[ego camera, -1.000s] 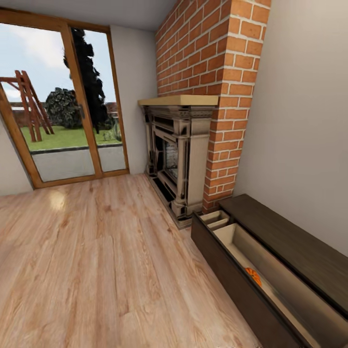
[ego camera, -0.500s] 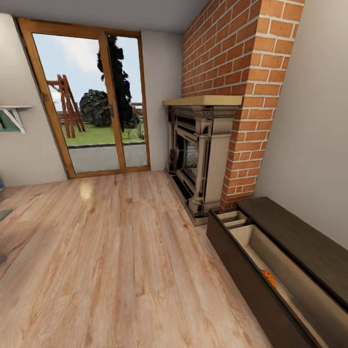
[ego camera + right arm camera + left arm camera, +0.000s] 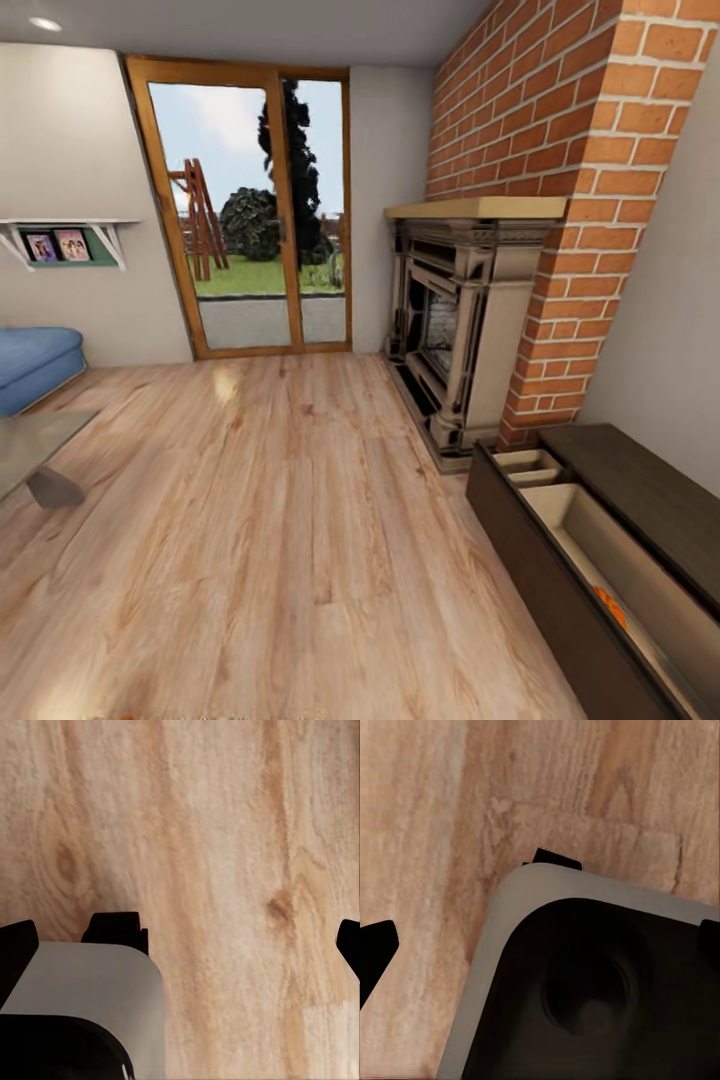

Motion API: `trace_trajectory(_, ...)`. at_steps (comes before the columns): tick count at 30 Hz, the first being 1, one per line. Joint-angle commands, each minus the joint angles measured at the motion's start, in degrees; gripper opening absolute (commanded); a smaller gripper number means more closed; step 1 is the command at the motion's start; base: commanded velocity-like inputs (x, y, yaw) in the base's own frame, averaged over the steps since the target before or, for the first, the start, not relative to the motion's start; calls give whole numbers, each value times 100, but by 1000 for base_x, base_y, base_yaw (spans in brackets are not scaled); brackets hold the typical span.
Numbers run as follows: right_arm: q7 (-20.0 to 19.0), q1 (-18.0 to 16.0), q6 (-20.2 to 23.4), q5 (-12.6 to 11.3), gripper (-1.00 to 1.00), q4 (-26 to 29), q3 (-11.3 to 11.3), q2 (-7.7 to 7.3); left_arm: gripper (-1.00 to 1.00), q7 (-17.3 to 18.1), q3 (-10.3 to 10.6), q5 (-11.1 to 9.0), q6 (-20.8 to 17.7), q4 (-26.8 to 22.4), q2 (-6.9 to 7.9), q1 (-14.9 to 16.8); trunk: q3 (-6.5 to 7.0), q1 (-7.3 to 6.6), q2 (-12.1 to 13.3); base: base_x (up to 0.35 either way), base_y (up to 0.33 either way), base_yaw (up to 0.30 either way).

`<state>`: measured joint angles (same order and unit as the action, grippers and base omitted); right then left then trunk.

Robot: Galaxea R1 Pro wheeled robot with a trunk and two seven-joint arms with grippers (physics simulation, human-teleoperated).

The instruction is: Place each of the two pumpkins and all three candles from the living room inside a cabinet in the living room (use any cabinet), then make sure every cabinet is closed, and position the cauldron so it is next to a table in the living room.

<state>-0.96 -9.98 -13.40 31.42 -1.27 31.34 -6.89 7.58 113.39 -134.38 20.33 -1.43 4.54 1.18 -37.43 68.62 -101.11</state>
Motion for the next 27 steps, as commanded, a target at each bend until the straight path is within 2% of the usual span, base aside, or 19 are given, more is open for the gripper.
trace_trajectory(1, -10, -4, -30, 30, 100, -13, 48, -5, 100, 18, 34, -62, 17, -15, 4, 5, -5, -1, -3, 0, 0, 289)
trace_trajectory(11, -10, -4, -23, 31, 100, -16, 48, -5, 100, 17, 34, -62, -2, -23, 3, 5, -5, -1, -3, 0, 0, 287)
trace_trajectory(17, -10, -4, -40, 36, 100, -16, 48, 0, 100, 15, 28, -62, -3, -23, 3, 5, -5, -1, -3, 0, 0, 122)
trace_trajectory(27, -10, -4, -66, 72, 100, -20, 48, 4, 100, 15, 29, -62, -3, -24, 3, 5, -5, -1, -3, 0, 0, 278)
